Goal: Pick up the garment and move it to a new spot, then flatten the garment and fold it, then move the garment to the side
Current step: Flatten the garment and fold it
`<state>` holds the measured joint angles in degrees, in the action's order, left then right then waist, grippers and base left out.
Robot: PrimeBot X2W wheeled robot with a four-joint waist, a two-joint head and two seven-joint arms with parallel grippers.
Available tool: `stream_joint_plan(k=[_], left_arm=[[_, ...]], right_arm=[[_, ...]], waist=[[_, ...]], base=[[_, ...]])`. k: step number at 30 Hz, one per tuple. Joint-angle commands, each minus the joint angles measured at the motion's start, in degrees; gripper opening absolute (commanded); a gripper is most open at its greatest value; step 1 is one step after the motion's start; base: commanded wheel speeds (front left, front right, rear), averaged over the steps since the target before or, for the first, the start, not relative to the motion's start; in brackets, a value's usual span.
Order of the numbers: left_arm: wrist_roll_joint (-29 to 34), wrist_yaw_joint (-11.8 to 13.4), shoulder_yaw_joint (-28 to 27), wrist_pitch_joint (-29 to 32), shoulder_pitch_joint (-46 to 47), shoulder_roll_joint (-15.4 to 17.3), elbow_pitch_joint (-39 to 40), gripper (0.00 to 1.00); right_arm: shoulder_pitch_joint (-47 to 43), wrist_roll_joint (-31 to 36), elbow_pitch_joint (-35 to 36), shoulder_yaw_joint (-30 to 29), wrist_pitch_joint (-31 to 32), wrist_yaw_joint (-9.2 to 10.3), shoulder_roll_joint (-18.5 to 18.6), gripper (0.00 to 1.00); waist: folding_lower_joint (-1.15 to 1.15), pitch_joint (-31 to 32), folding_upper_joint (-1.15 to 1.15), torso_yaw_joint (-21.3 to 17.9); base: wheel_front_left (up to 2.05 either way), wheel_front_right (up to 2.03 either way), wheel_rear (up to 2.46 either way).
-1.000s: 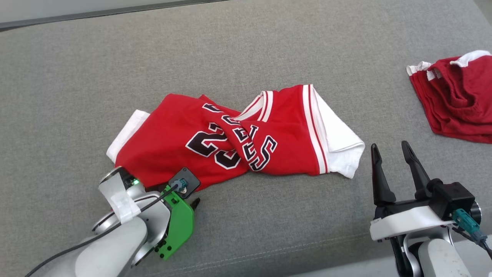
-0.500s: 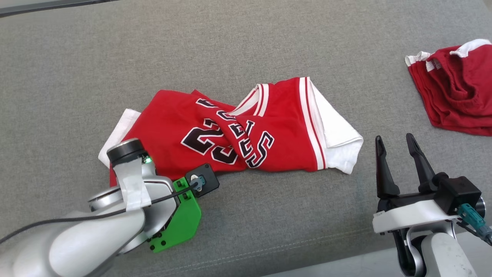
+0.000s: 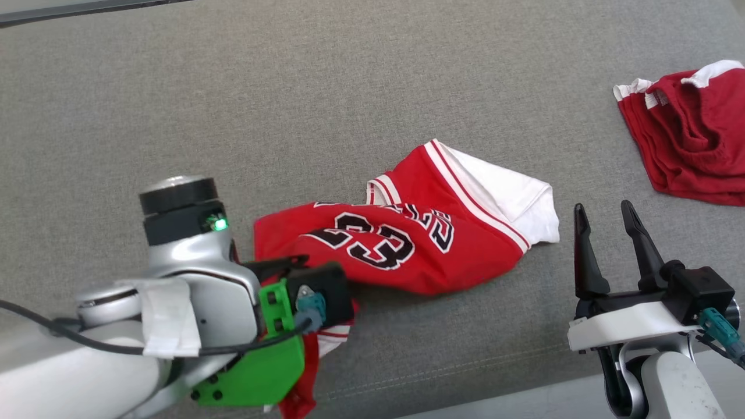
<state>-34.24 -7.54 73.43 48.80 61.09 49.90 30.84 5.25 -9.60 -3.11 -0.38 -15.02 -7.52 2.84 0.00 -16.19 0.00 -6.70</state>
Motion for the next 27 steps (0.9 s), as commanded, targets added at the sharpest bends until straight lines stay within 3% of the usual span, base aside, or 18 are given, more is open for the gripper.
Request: stream_joint_plan(k=[1,8,20,21,23,24,25,27], left_arm=[[0.1,0.1,-0.1,-0.4,1.1,0.7,-0.5,0.0],[-2.1,0.1,-0.1,-6.1,3.1,0.5,-9.1,0.0],[1.0,0.1,-0.1,-14.4,3.7,-0.5,-25.5,0.0],[-0.5,0.1,-0.1,-17.0,4.3,-1.0,-29.7,0.1],[-2.7,0.1,-0.1,-20.3,5.0,-1.6,-34.8,0.46],[-3.9,0.1,-0.1,-22.7,5.7,-2.0,-37.2,0.87],[-5.3,0.1,-0.2,-25.1,6.2,-2.6,-40.3,1.0],[-6.8,0.1,-0.1,-27.1,5.9,-3.2,-42.9,1.0]], right_arm=[[0.3,-0.3,0.3,0.0,-0.2,0.07,0.1,1.0],[1.5,-0.7,0.4,0.7,-0.2,0.07,0.1,1.0],[3.6,-1.6,0.4,1.8,-0.2,0.07,0.1,1.0],[3.7,-1.9,0.3,1.7,-0.2,0.07,0.1,1.0],[3.8,-2.2,0.4,1.5,-0.2,0.07,0.1,1.0],[3.9,-2.2,0.4,1.4,-0.2,0.07,0.1,1.0],[3.9,-2.2,0.5,1.3,-0.2,0.07,0.1,1.0],[3.8,-2.3,0.5,1.2,-0.2,0.07,0.1,1.0]], waist=[[0.0,-0.2,0.0,-0.1],[0.0,-1.5,0.0,-1.0],[0.0,-4.3,0.0,-4.1],[0.0,-4.6,0.0,-4.2],[0.0,-4.8,0.0,-4.2],[0.0,-4.9,0.0,-4.1],[0.0,-4.9,0.0,-4.1],[0.0,-5.0,0.0,-3.9]], base=[[0.0,0.0,0.0],[0.0,0.0,0.0],[0.0,0.0,0.0],[0.0,0.0,0.0],[0.0,0.0,0.0],[0.0,0.0,0.0],[0.0,0.0,0.0],[0.0,0.0,0.0]])
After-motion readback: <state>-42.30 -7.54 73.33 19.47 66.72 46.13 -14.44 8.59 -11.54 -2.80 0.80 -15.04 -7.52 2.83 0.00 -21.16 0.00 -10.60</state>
